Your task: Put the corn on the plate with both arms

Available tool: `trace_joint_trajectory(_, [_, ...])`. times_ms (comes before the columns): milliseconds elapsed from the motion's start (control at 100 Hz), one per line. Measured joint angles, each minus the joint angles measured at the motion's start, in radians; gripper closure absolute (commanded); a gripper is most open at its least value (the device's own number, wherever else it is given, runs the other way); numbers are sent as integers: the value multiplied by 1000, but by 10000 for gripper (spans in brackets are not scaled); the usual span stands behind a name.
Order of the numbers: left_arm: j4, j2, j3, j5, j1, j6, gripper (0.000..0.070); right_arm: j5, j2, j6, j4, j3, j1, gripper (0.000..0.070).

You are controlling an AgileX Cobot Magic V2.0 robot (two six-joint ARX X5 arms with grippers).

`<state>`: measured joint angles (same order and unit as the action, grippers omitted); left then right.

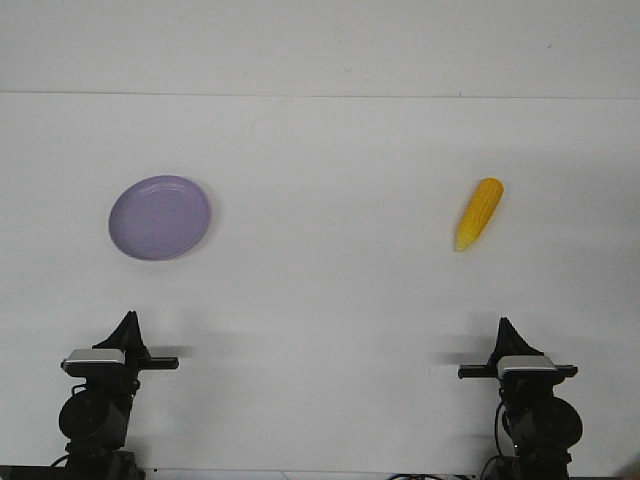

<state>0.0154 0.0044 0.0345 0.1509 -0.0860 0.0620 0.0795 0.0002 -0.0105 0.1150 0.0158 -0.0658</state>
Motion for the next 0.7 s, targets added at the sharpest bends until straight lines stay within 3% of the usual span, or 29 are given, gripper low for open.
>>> trace_joint_trajectory(520, [1, 0, 0, 0, 0, -3, 685, 0, 0, 0, 0, 0, 0, 688])
trace_joint_trajectory(700, [2, 0, 0, 0, 0, -115, 685, 0, 0, 0, 0, 0, 0, 688])
